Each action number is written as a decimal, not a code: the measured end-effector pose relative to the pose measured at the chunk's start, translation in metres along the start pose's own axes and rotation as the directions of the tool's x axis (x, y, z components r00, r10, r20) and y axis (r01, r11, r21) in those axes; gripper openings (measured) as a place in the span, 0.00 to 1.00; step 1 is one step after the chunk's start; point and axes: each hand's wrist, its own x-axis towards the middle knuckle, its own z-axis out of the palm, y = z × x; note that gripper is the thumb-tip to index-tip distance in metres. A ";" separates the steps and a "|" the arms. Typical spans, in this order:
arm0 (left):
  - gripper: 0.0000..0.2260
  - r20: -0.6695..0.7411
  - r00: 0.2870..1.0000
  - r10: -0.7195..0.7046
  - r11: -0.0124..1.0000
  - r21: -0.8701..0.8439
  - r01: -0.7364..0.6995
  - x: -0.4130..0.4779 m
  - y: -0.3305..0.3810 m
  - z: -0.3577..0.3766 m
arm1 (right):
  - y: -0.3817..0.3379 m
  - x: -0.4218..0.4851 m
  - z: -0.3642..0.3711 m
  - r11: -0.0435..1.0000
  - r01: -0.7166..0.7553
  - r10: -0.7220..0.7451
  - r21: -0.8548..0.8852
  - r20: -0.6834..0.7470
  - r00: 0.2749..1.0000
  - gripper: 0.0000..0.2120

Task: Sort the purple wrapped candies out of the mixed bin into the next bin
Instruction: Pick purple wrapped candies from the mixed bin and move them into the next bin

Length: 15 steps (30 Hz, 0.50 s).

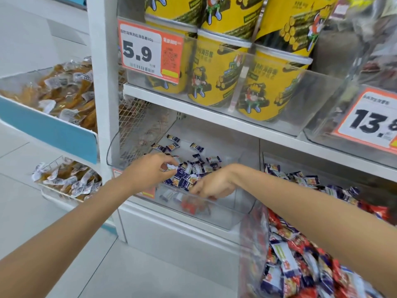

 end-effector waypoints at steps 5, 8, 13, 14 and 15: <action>0.14 -0.003 1.000 0.000 0.997 -0.083 -0.001 -0.002 0.000 -0.001 | -0.003 -0.010 -0.002 0.977 0.097 -0.087 0.192 -0.057 0.995 0.09; 0.13 -0.016 1.000 -0.002 0.990 -0.143 0.000 -0.007 0.001 -0.003 | -0.004 -0.039 -0.002 0.981 0.133 -0.182 -0.141 -0.427 0.886 0.12; 0.09 -0.022 0.999 0.049 0.988 -0.147 -0.051 -0.018 0.034 -0.012 | 0.032 -0.131 0.039 0.936 0.307 -0.306 -0.173 -0.832 0.463 0.11; 0.08 -0.023 0.997 0.069 0.985 -0.155 -0.072 -0.020 0.047 -0.014 | 0.047 -0.151 0.051 0.936 0.319 -0.275 -0.147 -0.871 0.407 0.11; 0.07 -0.023 0.995 0.093 0.982 -0.163 -0.095 -0.021 0.061 -0.014 | 0.065 -0.170 0.063 0.942 0.310 -0.240 -0.128 -0.902 0.358 0.11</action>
